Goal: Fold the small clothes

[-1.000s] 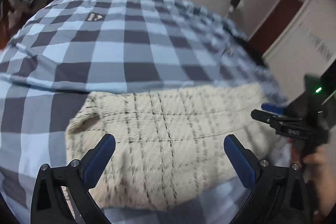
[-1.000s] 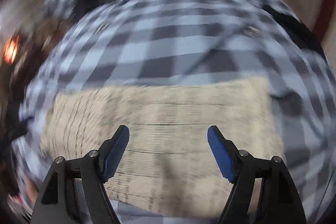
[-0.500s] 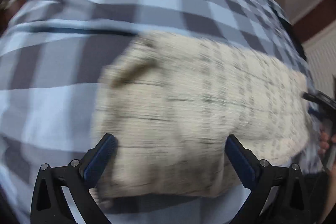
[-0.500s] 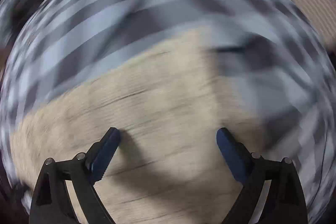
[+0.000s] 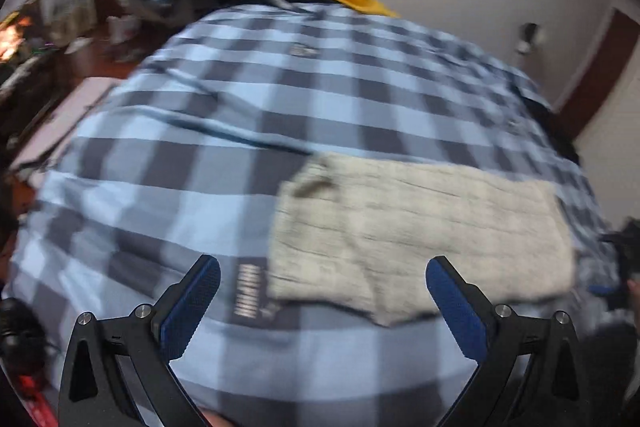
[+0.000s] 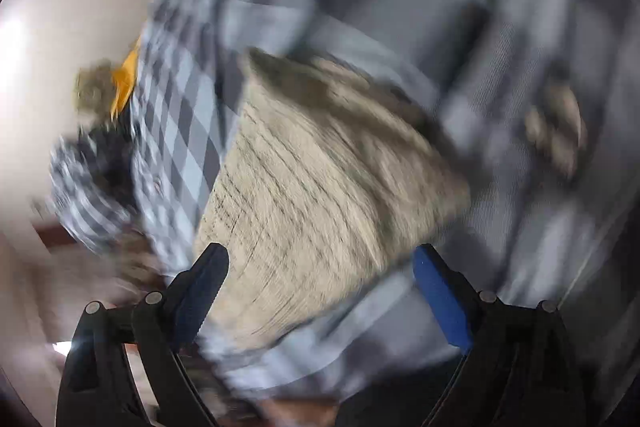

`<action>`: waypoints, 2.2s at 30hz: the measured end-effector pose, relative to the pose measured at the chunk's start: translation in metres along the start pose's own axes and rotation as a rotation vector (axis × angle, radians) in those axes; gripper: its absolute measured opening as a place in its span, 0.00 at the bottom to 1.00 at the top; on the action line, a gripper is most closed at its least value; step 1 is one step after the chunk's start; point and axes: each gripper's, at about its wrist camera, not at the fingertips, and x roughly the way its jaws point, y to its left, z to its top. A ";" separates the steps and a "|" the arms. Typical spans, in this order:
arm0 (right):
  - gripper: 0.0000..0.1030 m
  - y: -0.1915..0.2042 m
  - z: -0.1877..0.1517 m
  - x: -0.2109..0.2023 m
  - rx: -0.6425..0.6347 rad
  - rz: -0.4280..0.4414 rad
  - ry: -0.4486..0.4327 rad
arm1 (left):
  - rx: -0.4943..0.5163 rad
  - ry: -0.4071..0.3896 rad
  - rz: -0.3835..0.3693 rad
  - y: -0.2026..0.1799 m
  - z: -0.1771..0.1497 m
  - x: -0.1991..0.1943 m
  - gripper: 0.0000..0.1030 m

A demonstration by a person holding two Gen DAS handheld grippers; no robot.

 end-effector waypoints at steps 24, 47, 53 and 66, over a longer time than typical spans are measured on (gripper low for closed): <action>0.22 -0.009 0.030 0.055 0.070 -0.022 -0.087 | 0.117 0.104 0.095 -0.033 -0.008 0.033 1.00; 0.17 0.124 -0.037 -0.033 -0.528 -0.032 -0.445 | 0.056 0.088 0.054 -0.019 -0.003 0.022 1.00; 0.17 0.248 -0.155 0.026 -1.052 -0.019 -0.453 | -0.061 0.049 0.059 0.010 0.004 0.011 1.00; 0.37 0.202 -0.226 0.280 -1.304 -0.199 0.254 | -0.260 0.015 0.164 0.078 0.011 0.001 1.00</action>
